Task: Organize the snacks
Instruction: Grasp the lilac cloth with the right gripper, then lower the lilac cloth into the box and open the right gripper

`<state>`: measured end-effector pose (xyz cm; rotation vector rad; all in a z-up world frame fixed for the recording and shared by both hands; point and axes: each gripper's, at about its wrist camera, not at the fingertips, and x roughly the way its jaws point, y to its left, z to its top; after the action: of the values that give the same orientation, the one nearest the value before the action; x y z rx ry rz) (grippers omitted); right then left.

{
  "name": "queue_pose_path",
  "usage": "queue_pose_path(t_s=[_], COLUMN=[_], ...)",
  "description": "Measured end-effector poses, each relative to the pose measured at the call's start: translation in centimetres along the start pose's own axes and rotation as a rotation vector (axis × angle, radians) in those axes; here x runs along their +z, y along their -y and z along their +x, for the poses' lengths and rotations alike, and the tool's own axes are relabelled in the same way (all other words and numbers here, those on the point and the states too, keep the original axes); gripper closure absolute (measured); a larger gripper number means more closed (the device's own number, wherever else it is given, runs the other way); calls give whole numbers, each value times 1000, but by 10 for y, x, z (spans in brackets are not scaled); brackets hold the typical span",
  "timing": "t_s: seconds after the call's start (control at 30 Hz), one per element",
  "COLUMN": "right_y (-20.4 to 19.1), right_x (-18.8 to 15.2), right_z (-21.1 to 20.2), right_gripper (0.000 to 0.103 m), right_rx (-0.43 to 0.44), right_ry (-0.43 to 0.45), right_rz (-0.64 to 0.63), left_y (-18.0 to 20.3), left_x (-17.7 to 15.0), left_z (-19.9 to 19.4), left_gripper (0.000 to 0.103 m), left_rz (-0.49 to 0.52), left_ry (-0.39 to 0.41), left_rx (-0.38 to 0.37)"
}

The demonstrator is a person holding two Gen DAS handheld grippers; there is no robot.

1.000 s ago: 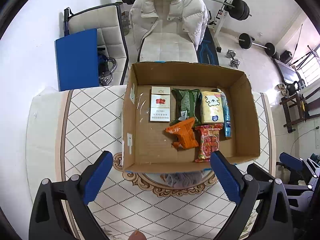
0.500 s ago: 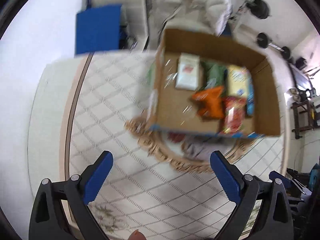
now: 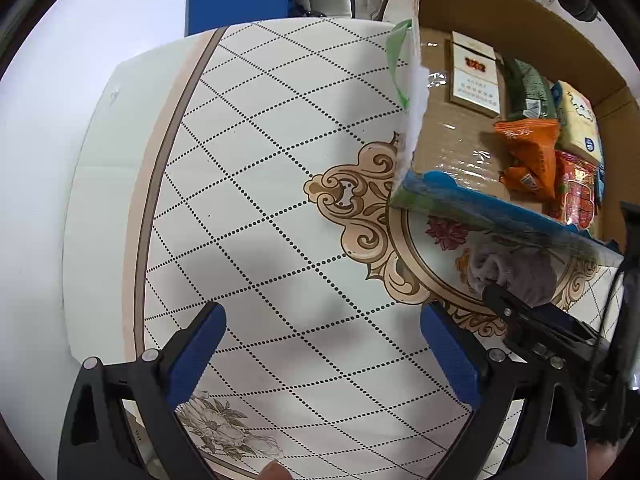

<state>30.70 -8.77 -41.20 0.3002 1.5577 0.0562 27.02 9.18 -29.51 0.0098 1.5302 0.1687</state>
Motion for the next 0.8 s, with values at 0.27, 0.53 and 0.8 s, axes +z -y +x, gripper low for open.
queue_pose_path(t_s=[0.27,0.53,0.8], right_y=[5,11,-13], right_x=[-17,-49,-54], right_z=[-21,-96,-188], right_gripper=[99,100,101], right_rx=[-3,106,179], right_ry=[10,63,161], right_rz=[-3,-6,-96], left_y=[1,14,19], left_x=[-1,-13,4], left_z=[-7,-45,-92], left_gripper=[3,3,3], left_rz=[21,67,104], left_ry=[12,52,130], left_rx=[-24,-104,-173])
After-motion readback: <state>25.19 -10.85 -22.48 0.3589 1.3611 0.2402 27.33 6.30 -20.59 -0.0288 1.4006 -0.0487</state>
